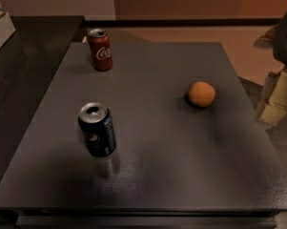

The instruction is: Move orange near pepsi can

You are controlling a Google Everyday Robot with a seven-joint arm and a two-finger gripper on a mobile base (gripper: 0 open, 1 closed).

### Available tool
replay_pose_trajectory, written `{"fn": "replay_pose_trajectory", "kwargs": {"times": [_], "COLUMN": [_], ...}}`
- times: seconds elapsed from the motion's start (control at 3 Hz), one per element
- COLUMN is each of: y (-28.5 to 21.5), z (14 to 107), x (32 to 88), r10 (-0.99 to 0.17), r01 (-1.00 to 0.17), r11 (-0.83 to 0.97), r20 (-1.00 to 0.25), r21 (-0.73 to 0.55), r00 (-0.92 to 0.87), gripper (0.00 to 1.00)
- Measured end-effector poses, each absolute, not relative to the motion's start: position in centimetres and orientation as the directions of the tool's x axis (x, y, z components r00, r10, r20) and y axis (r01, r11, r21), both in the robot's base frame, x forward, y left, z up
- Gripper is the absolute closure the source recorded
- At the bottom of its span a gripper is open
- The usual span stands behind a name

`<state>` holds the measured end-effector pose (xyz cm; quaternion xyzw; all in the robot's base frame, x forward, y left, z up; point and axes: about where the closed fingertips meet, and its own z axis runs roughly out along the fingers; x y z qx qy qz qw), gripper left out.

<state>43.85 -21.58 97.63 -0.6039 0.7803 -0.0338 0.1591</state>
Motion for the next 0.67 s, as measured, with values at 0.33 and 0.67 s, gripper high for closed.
{"fn": "replay_pose_trajectory", "kwargs": {"times": [0.33, 0.67], "y": [-21.5, -20.7], "z": [97.6, 95.8], "x": [43.9, 45.2], "r10": [-0.953, -0.951], "r01": [-0.932, -0.936], "r11": [0.267, 0.264], "r20": [-0.208, -0.224], "r21": [-0.244, -0.233], "r00": [-0.218, -0.213], "gripper": [0.0, 0.0]}}
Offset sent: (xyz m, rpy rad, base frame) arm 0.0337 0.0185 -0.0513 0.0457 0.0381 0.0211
